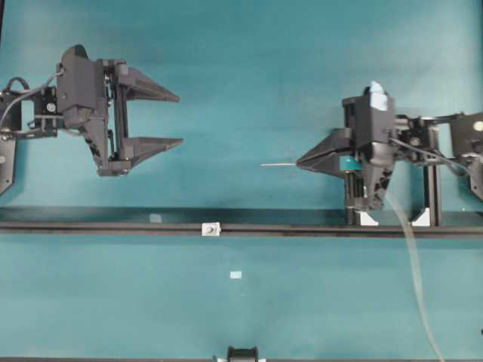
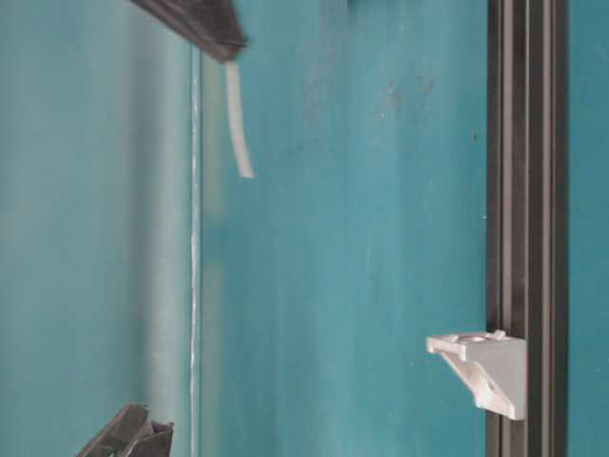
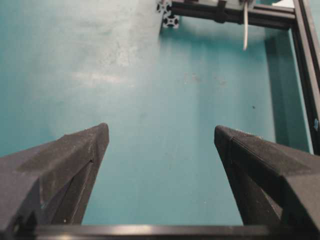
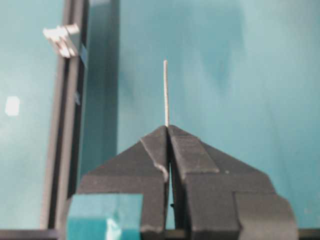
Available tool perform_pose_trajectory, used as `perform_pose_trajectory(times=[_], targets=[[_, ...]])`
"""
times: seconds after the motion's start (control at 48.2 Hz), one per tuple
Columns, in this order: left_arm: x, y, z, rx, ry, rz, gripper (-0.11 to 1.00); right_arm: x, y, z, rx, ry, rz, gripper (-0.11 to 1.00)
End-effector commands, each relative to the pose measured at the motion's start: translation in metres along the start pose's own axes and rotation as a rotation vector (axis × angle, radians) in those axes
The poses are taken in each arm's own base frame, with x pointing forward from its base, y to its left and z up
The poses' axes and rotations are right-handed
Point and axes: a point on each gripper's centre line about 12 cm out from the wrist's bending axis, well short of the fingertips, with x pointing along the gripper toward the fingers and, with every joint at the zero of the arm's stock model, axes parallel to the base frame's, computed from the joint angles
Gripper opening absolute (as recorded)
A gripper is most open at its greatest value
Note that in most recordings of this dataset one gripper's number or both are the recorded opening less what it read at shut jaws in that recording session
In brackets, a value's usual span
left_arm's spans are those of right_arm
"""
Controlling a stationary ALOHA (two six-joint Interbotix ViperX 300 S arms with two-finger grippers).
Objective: Insert the wire into the hole on the left side and pull it with the left arm.
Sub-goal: 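Carry the wire tip left toward the white bracket on the rail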
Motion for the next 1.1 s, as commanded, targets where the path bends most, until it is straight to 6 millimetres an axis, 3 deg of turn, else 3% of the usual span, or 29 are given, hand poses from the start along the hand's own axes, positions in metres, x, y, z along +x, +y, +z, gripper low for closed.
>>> perform_pose_trajectory(times=[0.0, 0.145, 0.477, 0.789, 1.08], targets=[[0.001, 0.001, 0.013, -0.005, -0.042, 0.004, 0.7, -0.011, 0.003, 0.013, 0.002, -0.042, 0.01, 0.01], [0.001, 0.0, 0.012, -0.004, -0.04, -0.001, 0.7, -0.017, 0.003, 0.014, 0.009, -0.057, 0.013, 0.01], [0.003, -0.015, -0.003, -0.049, -0.04, -0.042, 0.7, -0.013, -0.002, -0.015, 0.041, -0.104, 0.032, 0.01], [0.005, -0.042, -0.025, -0.058, -0.087, -0.135, 0.7, -0.004, 0.02, -0.032, 0.037, -0.144, 0.103, 0.01], [0.011, -0.063, -0.052, -0.03, -0.04, -0.197, 0.7, 0.017, 0.042, -0.054, 0.009, -0.189, 0.042, 0.01]])
